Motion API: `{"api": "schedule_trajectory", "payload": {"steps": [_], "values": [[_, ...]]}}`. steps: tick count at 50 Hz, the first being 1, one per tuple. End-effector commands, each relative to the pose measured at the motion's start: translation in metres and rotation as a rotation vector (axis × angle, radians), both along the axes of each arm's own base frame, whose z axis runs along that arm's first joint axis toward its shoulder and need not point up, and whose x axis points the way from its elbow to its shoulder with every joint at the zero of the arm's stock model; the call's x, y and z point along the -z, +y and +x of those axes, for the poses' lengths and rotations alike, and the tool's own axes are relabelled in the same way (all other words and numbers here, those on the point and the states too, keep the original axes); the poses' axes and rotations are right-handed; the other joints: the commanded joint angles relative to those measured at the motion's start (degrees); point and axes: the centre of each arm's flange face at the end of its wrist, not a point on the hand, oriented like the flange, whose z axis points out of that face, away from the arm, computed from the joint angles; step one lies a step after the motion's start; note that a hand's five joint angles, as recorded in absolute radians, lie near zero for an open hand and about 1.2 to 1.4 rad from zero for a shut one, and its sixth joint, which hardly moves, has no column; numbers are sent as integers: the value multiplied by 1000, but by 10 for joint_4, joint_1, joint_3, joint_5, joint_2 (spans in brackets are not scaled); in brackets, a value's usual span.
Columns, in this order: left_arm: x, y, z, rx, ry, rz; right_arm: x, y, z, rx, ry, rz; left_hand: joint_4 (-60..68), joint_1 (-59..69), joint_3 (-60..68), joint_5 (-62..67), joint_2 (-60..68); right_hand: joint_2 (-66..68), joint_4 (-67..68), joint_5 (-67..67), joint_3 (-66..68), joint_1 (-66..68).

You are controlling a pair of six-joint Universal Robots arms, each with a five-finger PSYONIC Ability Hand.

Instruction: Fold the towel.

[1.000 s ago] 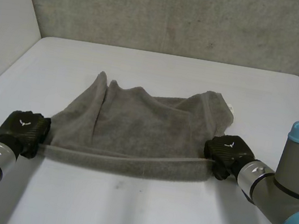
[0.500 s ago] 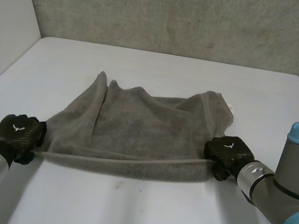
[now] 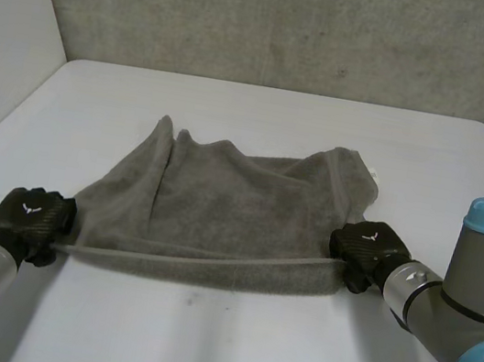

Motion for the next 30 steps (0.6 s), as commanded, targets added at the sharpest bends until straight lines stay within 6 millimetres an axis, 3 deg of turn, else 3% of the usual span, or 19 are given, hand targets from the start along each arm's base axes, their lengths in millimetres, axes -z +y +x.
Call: {"api": "schedule_trajectory", "payload": {"steps": [1,9,11,14,16,18,19,23,30], "values": [[4,-16,0,-1,0,-20,0,0,0,1,-1,1,378,376,378,378,375,120,115,127,119,10],[-22,-30,-3,-1,3,-149,-1,-3,1,5,-12,-18,378,376,378,378,375,120,115,127,119,10],[-47,-28,-8,15,17,-233,-2,-4,1,8,-19,-23,378,376,378,378,375,120,115,127,119,10],[-58,-27,-11,25,24,-270,-4,-7,2,12,-28,-32,378,376,378,378,375,120,115,127,119,10],[-77,-23,-18,48,37,-317,-6,-8,2,18,-33,-36,378,376,378,378,375,86,80,92,84,-25],[-84,-21,-19,52,41,-327,-9,-10,3,33,-57,-28,378,376,378,378,375,-219,-225,-213,-220,-329],[-90,-21,-20,55,44,-331,-9,-10,3,33,-57,-28,378,376,378,378,375,-221,-226,-214,-222,-331],[-95,-22,-20,56,43,-319,-14,-12,3,63,-108,6,378,376,378,378,375,-343,-349,-337,-344,-453],[-84,-37,-19,45,35,-234,-10,-6,0,67,-94,69,378,376,378,378,375,-333,-339,-327,-334,-444]]}}
